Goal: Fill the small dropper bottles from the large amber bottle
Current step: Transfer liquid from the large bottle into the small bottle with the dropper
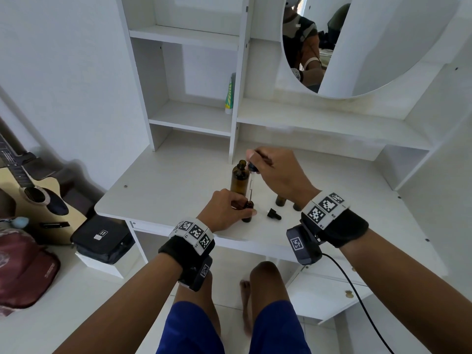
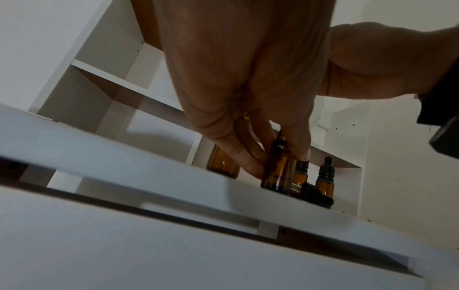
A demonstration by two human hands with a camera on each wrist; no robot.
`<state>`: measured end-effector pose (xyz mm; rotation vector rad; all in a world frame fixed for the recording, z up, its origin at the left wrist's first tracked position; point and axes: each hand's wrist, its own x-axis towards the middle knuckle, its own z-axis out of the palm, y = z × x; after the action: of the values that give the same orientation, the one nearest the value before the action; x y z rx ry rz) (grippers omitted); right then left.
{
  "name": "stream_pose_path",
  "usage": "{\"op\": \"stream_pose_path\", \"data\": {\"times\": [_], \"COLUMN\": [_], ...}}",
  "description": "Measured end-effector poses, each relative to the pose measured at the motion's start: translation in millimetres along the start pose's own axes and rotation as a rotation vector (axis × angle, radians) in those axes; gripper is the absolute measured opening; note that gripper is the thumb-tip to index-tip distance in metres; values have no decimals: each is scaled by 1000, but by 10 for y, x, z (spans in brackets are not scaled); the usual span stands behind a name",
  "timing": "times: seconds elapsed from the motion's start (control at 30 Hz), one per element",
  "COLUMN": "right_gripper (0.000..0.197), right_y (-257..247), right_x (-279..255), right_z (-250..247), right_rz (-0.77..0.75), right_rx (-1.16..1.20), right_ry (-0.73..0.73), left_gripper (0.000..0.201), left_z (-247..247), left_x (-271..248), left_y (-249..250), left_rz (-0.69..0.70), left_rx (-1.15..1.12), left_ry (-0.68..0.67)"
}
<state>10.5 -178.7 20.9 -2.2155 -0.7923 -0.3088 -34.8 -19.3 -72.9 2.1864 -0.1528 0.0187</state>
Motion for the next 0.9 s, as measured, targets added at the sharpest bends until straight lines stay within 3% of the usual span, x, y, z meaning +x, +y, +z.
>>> {"op": "stream_pose_path", "data": {"times": [0.17,0.37,0.6,0.9], "right_gripper": [54,37,40,38], "right_y": [-20,-60,-53,-61], "right_x": [-43,-69,-32,-31], "right_z": [49,33,68,61], "right_rz": [-3,-18,40,-3], "right_rx": [-14,10,7,-11], "right_ry": [-32,-49,-92,-104], "left_gripper": [28,28,25,29], "left_z": [4,3,-2,9], "left_x": [8,17,7,18], "left_y": [-17,-18,-5,-28], "left_rz": [1,22,17,8], "left_rx": [-1,14,7,4], "left_ry": [1,-8,0,-9]}}
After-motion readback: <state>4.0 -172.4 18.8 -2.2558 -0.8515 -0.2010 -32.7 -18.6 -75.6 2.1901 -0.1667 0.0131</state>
